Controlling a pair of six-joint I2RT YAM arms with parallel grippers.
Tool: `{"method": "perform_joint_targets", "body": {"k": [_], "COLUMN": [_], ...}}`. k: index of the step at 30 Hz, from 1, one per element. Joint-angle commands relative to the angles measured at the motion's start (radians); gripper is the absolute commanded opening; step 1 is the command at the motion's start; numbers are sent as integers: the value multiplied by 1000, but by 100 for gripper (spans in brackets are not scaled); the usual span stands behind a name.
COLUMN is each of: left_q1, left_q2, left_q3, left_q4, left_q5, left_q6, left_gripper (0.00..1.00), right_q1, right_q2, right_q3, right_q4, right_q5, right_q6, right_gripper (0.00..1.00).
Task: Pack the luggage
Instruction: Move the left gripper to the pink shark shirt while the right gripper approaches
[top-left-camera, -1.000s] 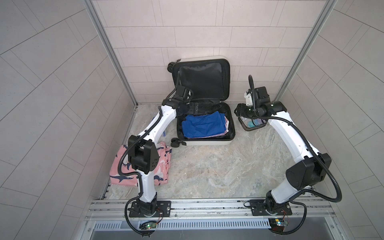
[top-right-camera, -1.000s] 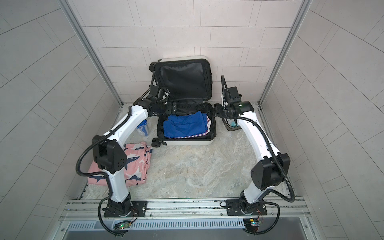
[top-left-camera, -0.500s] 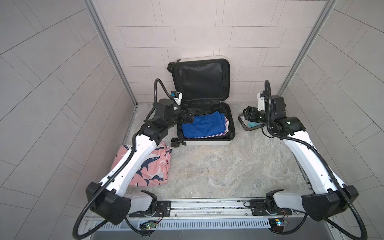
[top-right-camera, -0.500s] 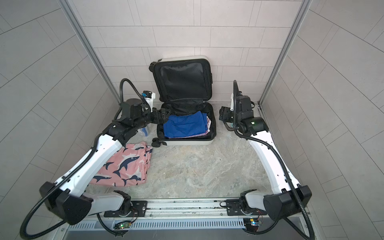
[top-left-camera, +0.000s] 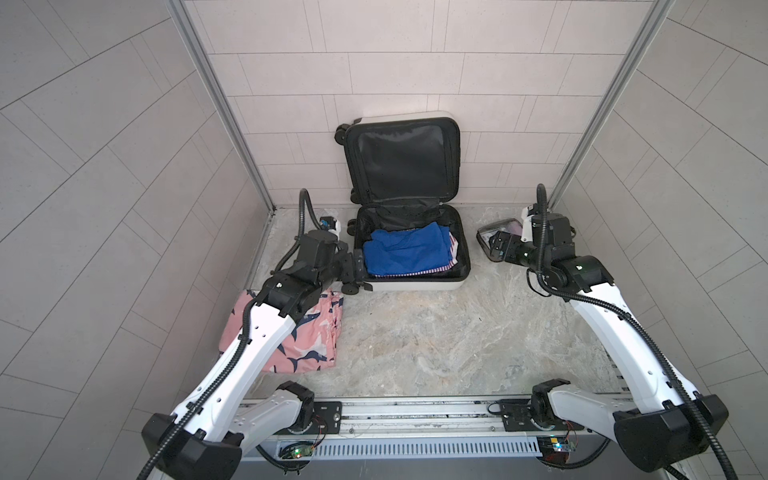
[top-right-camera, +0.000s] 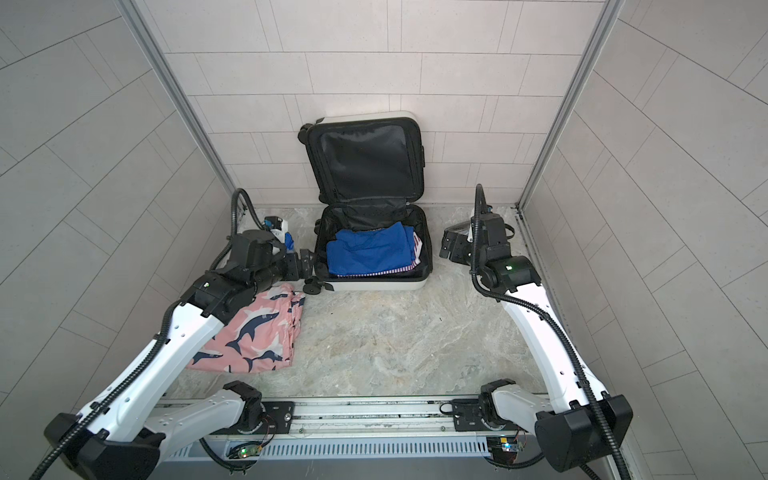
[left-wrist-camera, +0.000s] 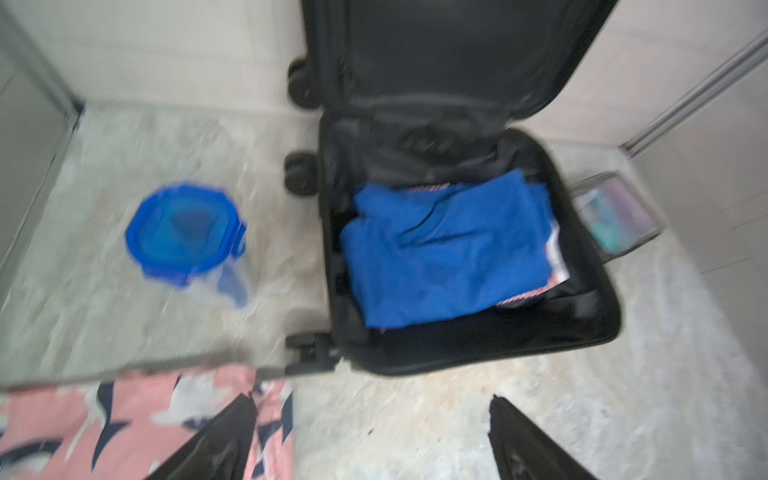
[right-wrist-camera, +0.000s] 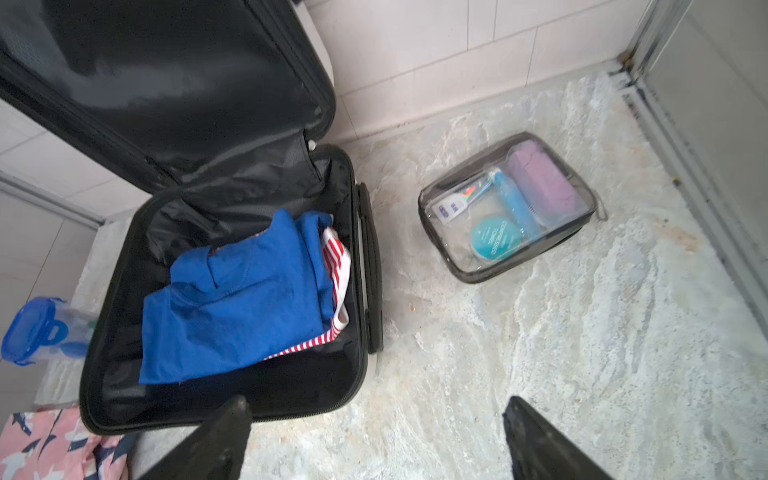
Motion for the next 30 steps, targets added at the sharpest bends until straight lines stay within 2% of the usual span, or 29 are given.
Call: {"method": "perform_joint_targets", "body": {"k": [1, 5, 11, 15, 19, 30], "left_q1": [3, 0, -11, -11, -10, -11], "left_q2": [-69, -112, -87, -39, 14, 174], "left_q3": [-101, -211, -279, -312, -340, -453], "left_q4": [-138, -166, -119, -89, -46, 113], "left_q5": [-113, -144, -148, -204, -244, -165], "left_q6": [-96, -180, -309, -327, -334, -345], "left_gripper": [90, 86, 86, 83, 82, 76], "right_q1": [14, 104, 370, 473, 519, 529], "right_q2": [-39, -62, -32, 18, 59, 62], "right_q3": [-76, -180, -228, -246, -248, -212], "right_q4": [-2, 65, 121, 164, 196, 177], "right_q5": [-104, -130, -13, 16, 19, 41], "right_q6": [23, 49, 75, 110, 129, 115], "right_gripper": [94, 93, 93, 93, 93, 94]}}
